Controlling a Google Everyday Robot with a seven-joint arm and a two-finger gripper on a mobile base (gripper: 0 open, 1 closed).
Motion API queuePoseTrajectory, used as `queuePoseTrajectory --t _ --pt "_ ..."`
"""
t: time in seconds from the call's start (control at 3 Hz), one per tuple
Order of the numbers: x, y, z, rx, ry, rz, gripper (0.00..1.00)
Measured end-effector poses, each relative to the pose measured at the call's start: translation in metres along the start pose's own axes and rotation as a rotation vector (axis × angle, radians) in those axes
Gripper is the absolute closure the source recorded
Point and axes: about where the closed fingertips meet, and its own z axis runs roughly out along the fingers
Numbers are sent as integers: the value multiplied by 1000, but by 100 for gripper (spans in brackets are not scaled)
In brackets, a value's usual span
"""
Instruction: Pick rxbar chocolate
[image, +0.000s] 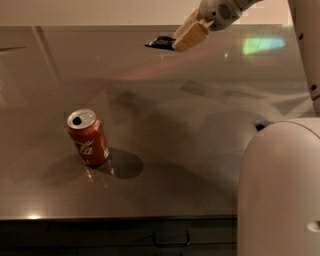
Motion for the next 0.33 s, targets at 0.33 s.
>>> queuePoseTrajectory --t 0.33 --pt "0 1 0 -3 -2 -5 100"
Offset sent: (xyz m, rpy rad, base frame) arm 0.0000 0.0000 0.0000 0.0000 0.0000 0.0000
